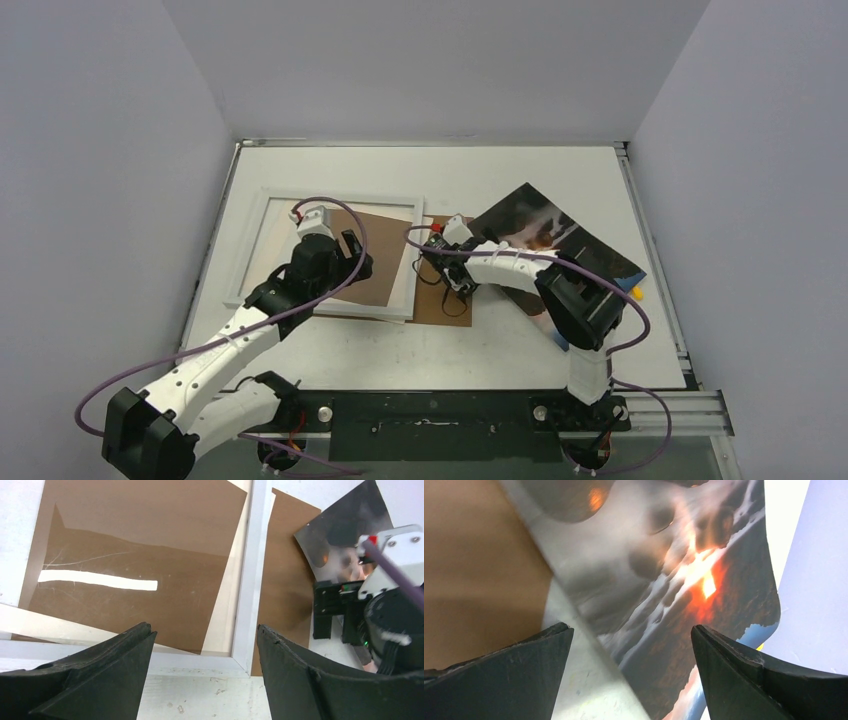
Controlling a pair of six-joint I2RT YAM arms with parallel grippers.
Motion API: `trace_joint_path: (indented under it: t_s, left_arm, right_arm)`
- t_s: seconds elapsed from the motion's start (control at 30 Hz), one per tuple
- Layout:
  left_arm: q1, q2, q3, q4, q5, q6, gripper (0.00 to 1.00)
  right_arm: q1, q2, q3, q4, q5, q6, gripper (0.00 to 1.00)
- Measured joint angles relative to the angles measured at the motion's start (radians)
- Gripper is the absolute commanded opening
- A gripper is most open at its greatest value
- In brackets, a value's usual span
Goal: Take the photo out of the frame
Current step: Place the photo at the center of the board, then adjust the photo frame at the center of the board.
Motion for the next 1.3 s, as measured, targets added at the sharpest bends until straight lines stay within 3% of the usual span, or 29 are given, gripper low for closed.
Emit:
trace_joint_path:
  t_s: [0.3, 0.7, 0.8, 1.03, 1.13, 1.3]
  left_arm:
    - [0.046, -0.007, -0.047, 0.004, 0.027, -0.021, 0.74]
    - [0.118, -0.007, -0.040, -0.006, 0.068, -0.022, 0.74]
    - [0.183, -0.001, 0.005, -0.047, 0.105, -0.011, 0.75]
    - [0.412, 0.077, 0.224, -0.145, 0.188, 0.094, 0.76]
    - [0.522, 0.127, 0.303, -0.145, 0.204, 0.161, 0.95]
    - [0.669, 0.256, 0.338, -0.101, 0.190, 0.251, 0.97]
  right_arm:
    - [-0.190, 0.046, 0.065, 0.087, -0.028, -0.054, 0.98]
    - [-0.363, 0.159, 0.264, 0.164, -0.301, -0.079, 0.95]
    - [-0.354, 0.147, 0.261, 0.165, -0.357, -0.074, 0.90]
    - [-0.269, -0.007, 0.193, 0.186, -0.414, 0.026, 0.90]
    - [-0.230, -0.113, 0.100, 0.267, -0.483, 0.095, 0.90]
    - [-0.292, -0.192, -0.061, 0.409, -0.697, 0.179, 0.90]
